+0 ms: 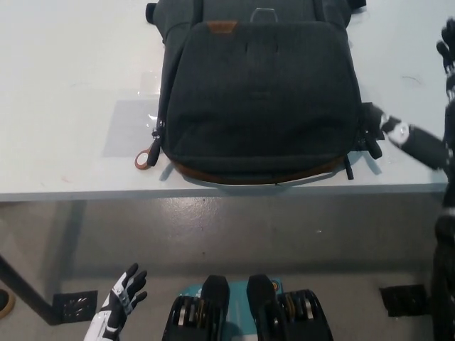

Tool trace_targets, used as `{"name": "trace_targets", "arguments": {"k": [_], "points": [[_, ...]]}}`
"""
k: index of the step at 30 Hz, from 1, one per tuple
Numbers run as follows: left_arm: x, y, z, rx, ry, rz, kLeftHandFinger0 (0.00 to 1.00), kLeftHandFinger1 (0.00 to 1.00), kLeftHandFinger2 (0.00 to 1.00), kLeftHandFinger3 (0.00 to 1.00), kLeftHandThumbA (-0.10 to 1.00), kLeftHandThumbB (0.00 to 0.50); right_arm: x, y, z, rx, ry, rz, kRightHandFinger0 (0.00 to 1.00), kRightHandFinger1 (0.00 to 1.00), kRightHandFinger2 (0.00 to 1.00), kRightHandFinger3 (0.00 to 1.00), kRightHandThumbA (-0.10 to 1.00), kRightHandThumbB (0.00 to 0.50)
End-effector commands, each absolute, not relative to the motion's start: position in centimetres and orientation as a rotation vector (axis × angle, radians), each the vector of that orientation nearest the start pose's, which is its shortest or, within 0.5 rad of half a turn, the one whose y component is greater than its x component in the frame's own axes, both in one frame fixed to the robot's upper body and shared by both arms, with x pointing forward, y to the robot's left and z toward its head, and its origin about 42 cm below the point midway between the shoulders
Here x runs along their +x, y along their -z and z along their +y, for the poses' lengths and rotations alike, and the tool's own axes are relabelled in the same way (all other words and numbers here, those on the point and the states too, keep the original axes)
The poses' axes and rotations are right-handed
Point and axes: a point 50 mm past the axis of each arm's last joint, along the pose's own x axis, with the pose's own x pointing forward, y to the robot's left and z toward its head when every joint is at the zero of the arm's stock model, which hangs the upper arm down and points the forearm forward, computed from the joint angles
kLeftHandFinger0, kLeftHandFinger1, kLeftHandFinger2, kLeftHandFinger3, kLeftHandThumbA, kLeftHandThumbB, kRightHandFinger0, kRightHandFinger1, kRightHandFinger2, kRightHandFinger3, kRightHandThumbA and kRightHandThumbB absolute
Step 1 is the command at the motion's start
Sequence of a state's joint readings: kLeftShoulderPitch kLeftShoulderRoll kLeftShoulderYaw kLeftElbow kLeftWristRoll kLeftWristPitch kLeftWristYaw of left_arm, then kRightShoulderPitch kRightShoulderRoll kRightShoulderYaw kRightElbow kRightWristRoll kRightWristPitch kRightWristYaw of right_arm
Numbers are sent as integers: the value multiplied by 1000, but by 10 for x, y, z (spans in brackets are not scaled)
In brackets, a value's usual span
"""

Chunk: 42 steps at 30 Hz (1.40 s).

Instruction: A bag is kept in the middle of the table with its flap loosely closed and the robot uses its right hand to adjust it and opens it

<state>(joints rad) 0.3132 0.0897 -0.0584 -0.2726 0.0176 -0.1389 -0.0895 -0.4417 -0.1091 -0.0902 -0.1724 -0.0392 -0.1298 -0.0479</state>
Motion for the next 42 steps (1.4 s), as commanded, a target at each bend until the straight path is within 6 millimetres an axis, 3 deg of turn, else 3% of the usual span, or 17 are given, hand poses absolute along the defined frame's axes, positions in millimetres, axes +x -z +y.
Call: {"name": "trace_targets", "arguments": {"k": [1, 4, 5, 7, 9, 13, 22, 27, 29, 34, 37, 40, 42], "points": [[183, -114, 231, 120, 119, -142, 1000, 1000, 1000, 1000, 1000, 0, 404, -339, -228, -72, -18, -669, 1000, 1000, 1000, 1000, 968, 215], [182, -111, 230, 131, 119, -132, 1000, 1000, 1000, 1000, 1000, 0, 425, -353, -222, -22, -126, -588, 1000, 1000, 1000, 1000, 984, 226], [181, -111, 230, 128, 122, -128, 1000, 1000, 1000, 1000, 1000, 0, 433, -359, -218, 22, -168, -538, 1000, 1000, 1000, 1000, 983, 276], [179, -110, 229, 127, 124, -122, 1000, 1000, 1000, 1000, 1000, 0, 441, -365, -214, 68, -227, -487, 1000, 1000, 1000, 1000, 1000, 310], [177, -109, 229, 124, 126, -118, 1000, 1000, 1000, 1000, 1000, 8, 455, -371, -211, 102, -303, -438, 1000, 1000, 1000, 1000, 1000, 380], [175, -109, 230, 133, 129, -119, 1000, 1000, 1000, 1000, 1000, 0, 482, -383, -207, 128, -394, -341, 1000, 1000, 1000, 1000, 1000, 420], [167, -103, 229, 137, 124, -77, 1000, 1000, 1000, 1000, 1000, 36, 524, -385, -206, 126, -437, -209, 1000, 1000, 1000, 1000, 1000, 392], [166, -102, 231, 143, 125, -75, 1000, 1000, 1000, 1000, 1000, 20, 542, -386, -203, 79, -450, -157, 1000, 1000, 1000, 1000, 1000, 374], [164, -102, 231, 140, 124, -70, 1000, 1000, 1000, 1000, 1000, 21, 549, -380, -200, 74, -452, -123, 1000, 1000, 1000, 1000, 1000, 404], [165, -102, 234, 146, 134, -80, 1000, 1000, 1000, 1000, 1000, 0, 558, -367, -195, 66, -490, -60, 1000, 1000, 1000, 1000, 980, 410], [165, -102, 234, 133, 130, -76, 1000, 1000, 1000, 1000, 1000, 25, 560, -355, -193, 52, -508, -44, 1000, 1000, 1000, 1000, 1000, 422], [167, -104, 234, 128, 134, -84, 1000, 1000, 1000, 1000, 1000, 15, 560, -345, -192, 41, -521, -30, 1000, 1000, 1000, 1000, 1000, 412], [170, -105, 234, 126, 138, -93, 1000, 1000, 1000, 1000, 1000, 34, 560, -332, -193, 130, -520, -2, 1000, 1000, 1000, 1000, 903, 412]]}}
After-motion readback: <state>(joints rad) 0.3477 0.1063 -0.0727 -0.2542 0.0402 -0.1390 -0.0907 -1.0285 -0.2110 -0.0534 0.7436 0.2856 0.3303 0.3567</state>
